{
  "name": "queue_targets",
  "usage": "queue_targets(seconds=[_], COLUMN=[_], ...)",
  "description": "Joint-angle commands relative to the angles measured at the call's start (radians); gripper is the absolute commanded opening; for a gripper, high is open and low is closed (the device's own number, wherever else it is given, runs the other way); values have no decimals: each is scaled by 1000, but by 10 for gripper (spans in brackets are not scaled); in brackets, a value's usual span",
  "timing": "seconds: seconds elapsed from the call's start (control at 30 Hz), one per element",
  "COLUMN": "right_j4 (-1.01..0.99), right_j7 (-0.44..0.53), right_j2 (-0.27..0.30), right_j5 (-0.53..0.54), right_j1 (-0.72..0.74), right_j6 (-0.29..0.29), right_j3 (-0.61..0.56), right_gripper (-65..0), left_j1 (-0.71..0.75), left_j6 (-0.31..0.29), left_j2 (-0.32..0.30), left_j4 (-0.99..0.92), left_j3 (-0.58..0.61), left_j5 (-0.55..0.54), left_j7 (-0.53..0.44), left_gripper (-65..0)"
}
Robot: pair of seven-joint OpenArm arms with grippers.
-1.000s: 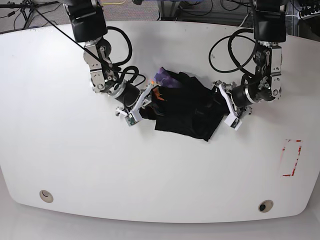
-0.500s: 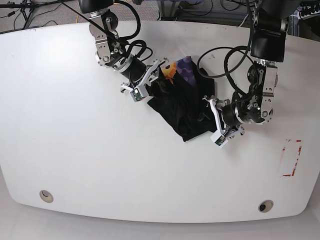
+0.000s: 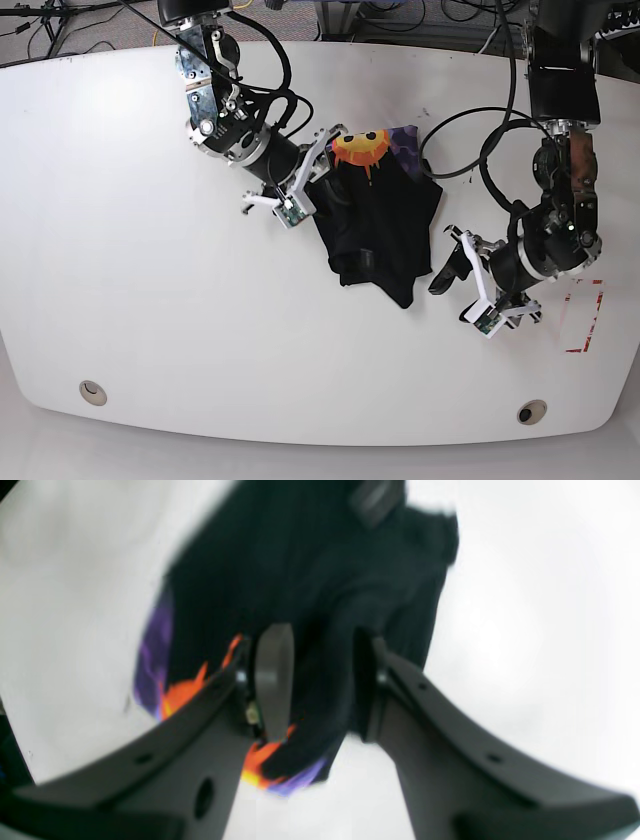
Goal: Fold the T-shirt properly
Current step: 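Grasp the bundle with both grippers and flip it over, then grasp the folded bundle with the left gripper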
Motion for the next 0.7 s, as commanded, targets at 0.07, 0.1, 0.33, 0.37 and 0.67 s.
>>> queue_targets(seconds=[0.07, 0.1, 0.33, 0.37, 0.67], right_j4=[-14, -29, -190, -212, -448], right_j7=[12, 12, 43, 63, 239], right_j2=[-38, -46, -90, -92, -89], right_j5=[9, 1, -102, -116, -163], right_j1=[71, 80, 165, 169, 231], right_j6=[-5, -5, -6, -5, -5], right_j3=[-34, -40, -67, -67, -67], right_gripper=[-453, -453, -455, -455, -455], left_j1=[54, 71, 206, 222, 335], left_j6=[-4, -4, -4, -4, -4], left_j2=[24, 24, 24, 24, 23], left_j4=[112, 128, 210, 213, 210], left_j3=[-111, -134, -304, -322, -471], left_j5=[-15, -15, -15, -15, -6], left_j7=[7, 7, 7, 7, 7], left_gripper=[-299, -299, -299, -299, -299])
